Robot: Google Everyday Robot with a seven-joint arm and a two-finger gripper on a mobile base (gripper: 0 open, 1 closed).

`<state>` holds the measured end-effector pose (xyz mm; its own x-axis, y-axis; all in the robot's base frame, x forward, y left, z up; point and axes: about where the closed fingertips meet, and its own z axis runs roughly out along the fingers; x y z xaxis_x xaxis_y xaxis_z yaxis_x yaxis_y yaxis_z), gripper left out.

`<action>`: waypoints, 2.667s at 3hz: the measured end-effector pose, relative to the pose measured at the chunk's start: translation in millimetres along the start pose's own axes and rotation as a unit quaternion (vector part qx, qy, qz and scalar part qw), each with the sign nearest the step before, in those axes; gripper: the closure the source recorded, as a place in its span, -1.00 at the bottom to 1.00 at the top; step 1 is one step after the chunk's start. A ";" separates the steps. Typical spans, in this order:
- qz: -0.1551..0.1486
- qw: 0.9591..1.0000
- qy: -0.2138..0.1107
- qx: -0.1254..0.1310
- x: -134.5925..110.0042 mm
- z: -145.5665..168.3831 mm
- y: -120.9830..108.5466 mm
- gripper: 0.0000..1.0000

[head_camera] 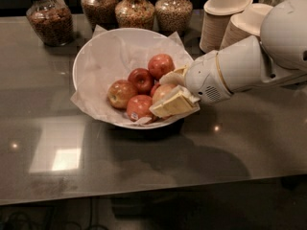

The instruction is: Pick apple from white bowl

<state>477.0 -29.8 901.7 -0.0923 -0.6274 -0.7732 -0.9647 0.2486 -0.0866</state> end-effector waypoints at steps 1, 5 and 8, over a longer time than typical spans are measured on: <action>0.000 1.000 0.000 0.000 0.0 0.0 0.0 0.83; -0.051 0.998 -0.039 -0.027 -54.2 -16.9 -7.4 1.00; -0.111 0.988 -0.104 -0.038 -98.0 -58.4 -12.2 1.00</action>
Offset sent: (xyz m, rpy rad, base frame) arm 0.0000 0.0000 0.0000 0.0000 0.0000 0.0000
